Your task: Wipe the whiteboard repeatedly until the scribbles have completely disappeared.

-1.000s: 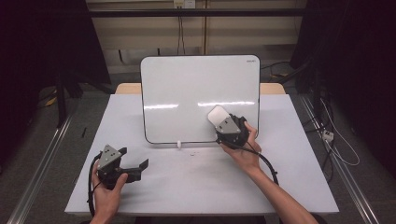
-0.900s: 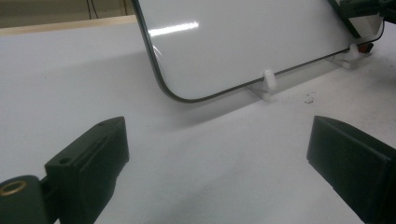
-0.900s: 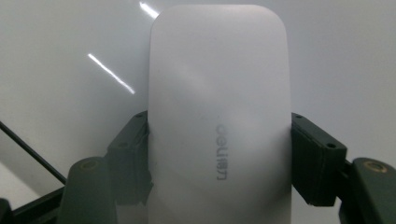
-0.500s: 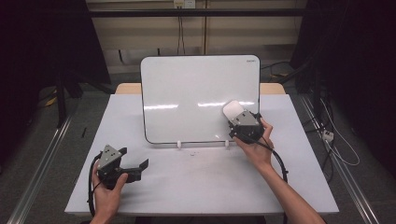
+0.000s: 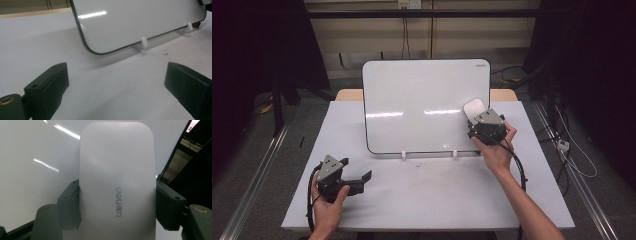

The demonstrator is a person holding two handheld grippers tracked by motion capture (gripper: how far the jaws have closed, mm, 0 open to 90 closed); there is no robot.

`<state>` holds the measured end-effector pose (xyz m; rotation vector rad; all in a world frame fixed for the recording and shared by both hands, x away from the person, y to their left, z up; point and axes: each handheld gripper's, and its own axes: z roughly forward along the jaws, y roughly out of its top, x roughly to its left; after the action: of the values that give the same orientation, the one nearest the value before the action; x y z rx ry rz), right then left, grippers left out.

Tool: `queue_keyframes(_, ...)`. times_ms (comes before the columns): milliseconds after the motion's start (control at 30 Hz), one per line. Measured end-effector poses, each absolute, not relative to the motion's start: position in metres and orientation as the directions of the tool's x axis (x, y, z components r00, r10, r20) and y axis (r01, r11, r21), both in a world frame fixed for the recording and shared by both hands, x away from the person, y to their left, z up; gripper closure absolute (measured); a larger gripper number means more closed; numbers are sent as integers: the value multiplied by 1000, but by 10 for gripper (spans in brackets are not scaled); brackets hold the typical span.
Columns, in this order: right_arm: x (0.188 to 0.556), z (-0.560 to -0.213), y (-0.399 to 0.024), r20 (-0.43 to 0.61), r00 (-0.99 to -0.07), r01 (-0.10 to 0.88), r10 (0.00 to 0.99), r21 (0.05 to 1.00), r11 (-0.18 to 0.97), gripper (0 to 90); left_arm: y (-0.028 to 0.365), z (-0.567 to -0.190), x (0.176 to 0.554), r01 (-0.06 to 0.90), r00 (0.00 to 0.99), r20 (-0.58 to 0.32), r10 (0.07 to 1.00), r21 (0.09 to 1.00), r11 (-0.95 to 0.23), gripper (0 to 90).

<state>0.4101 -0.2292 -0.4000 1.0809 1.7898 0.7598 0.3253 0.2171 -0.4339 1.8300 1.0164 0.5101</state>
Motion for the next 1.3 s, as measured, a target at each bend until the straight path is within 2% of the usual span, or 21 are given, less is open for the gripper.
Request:
queue_keyframes(300,406,-406,-189,-390,-337,332,857,803,496,317,219,-433,324,423,568,-80,819,882,-207,54)
queue_keyframes(367,408,-406,-186,-400,-334,335,853,796,505,317,220,-433,324,420,570,-84,817,885,-202,54)
queue_keyframes(467,412,-403,-191,-402,-328,327,855,801,502,317,220,-433,325,422,571,-86,816,884,-202,54)
queue_keyframes(767,442,-368,-228,-327,-209,356,922,852,383,317,221,-434,325,427,568,-85,819,881,-204,54)
queue_keyframes(967,437,-365,-230,-323,-234,350,917,852,389,317,219,-435,326,429,568,-94,818,882,-197,54)
queue_keyframes(1167,429,-360,-242,-209,-293,340,933,889,306,318,221,-435,326,434,567,-97,818,879,-196,54)
queue_keyframes(1300,418,-346,-241,-248,-295,296,923,895,335,318,220,-436,327,435,571,-99,815,878,-199,54)
